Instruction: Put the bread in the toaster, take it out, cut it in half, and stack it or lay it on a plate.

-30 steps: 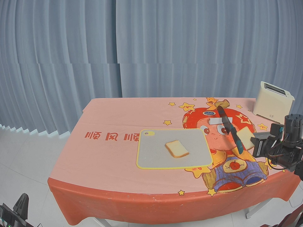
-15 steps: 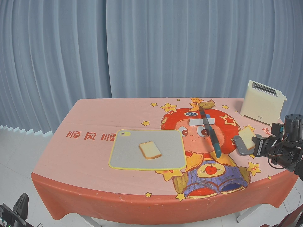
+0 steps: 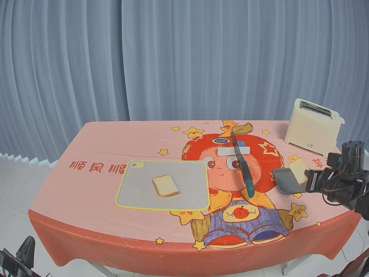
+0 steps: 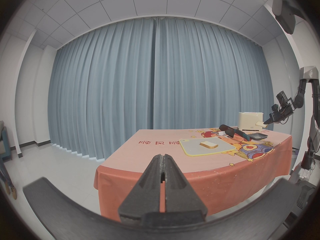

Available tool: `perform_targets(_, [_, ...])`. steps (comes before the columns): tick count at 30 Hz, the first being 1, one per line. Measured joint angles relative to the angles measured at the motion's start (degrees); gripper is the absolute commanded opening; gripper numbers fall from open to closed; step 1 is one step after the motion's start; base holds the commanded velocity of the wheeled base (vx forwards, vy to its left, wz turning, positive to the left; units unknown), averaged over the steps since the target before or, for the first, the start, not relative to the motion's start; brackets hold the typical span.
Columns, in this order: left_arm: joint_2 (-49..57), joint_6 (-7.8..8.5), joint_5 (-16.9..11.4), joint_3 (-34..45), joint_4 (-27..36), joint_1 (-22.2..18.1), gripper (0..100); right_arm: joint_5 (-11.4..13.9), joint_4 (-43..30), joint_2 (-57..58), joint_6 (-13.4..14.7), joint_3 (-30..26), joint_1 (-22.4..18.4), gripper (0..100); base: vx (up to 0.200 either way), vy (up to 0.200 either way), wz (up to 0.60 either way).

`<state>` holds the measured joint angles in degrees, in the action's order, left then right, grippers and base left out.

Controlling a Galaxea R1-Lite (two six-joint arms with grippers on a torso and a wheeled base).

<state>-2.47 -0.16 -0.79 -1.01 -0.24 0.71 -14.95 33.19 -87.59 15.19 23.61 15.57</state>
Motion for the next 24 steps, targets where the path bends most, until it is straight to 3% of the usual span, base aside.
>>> perform_targets(6, [0.0, 0.02, 0.0, 0.0, 0.0, 0.0, 0, -0.46, 0.0, -2.88, 4.53, 0.74, -0.66, 0, 0.0, 0.0, 0.0])
perform_targets(24, [0.0, 0.09, -0.05, 0.0, 0.0, 0.0, 0, -0.44, 0.17, -11.95, 5.03, 1.61, -3.74, 0, 0.0, 0.0, 0.0])
